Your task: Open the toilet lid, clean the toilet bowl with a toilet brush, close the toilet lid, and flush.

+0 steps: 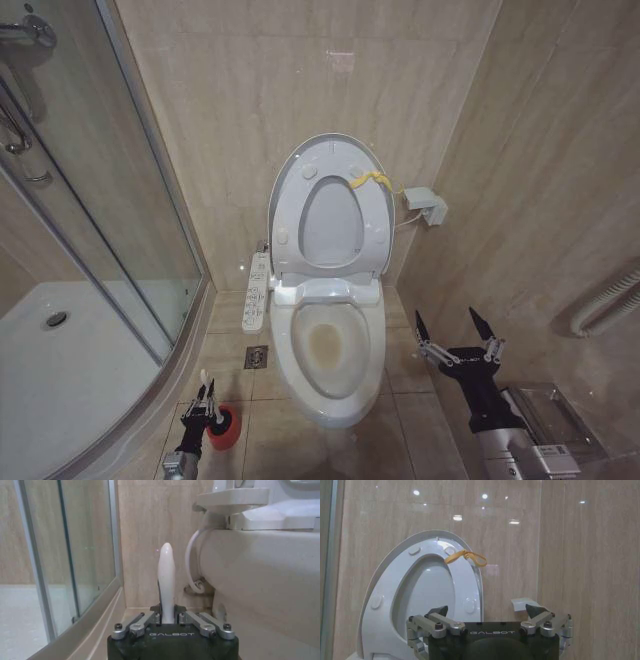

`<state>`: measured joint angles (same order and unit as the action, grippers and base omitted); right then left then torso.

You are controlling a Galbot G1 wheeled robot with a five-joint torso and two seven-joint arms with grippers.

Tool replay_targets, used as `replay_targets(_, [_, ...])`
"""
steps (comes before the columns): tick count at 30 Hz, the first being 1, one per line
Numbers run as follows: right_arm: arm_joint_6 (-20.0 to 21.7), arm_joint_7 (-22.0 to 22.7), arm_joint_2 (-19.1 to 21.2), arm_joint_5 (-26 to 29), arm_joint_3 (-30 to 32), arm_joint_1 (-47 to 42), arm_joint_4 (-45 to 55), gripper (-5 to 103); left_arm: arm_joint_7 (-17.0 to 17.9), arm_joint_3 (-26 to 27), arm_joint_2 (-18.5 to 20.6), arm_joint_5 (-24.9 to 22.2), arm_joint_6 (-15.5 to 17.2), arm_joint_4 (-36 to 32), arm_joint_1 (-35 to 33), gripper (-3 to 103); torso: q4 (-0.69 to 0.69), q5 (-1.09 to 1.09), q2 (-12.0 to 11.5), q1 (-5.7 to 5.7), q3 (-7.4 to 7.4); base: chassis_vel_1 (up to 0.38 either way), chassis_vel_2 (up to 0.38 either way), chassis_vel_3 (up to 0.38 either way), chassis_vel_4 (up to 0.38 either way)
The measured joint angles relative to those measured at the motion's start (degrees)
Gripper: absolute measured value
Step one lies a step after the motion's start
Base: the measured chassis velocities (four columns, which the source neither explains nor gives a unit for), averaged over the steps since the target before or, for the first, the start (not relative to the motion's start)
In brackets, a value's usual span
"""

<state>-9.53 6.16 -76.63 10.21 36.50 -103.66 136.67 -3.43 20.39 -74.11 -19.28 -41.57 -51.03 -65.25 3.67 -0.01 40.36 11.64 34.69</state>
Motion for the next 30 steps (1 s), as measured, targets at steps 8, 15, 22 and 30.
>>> replay_targets(8, [0.00, 0.00, 0.00, 0.00, 0.00, 0.00, 0.00, 100, 1.12, 0.28, -0.59, 1.17, 0.46, -2.69, -3.32, 16, 0.00, 0.02, 0.00, 0.00, 0.00, 0.000, 0.000, 0.000, 0.000])
replay_targets(15, [0.00, 0.00, 0.00, 0.00, 0.00, 0.00, 0.00, 100, 1.86, 0.63, -0.88, 1.90, 0.09, -3.07, -4.28, 18, 0.02, 0.01, 0.00, -0.01, 0.00, 0.000, 0.000, 0.000, 0.000])
replay_targets(22, [0.00, 0.00, 0.00, 0.00, 0.00, 0.00, 0.00, 100, 1.98, 0.87, -0.96, 1.41, 0.12, -4.18, -5.56, 18, 0.00, 0.00, 0.00, -0.01, 0.00, 0.000, 0.000, 0.000, 0.000])
replay_targets(30, [0.00, 0.00, 0.00, 0.00, 0.00, 0.00, 0.00, 100, 2.10, 1.13, -1.10, 0.54, -0.46, -5.16, -6.43, 43, 0.00, 0.00, 0.00, -0.01, 0.00, 0.000, 0.000, 0.000, 0.000])
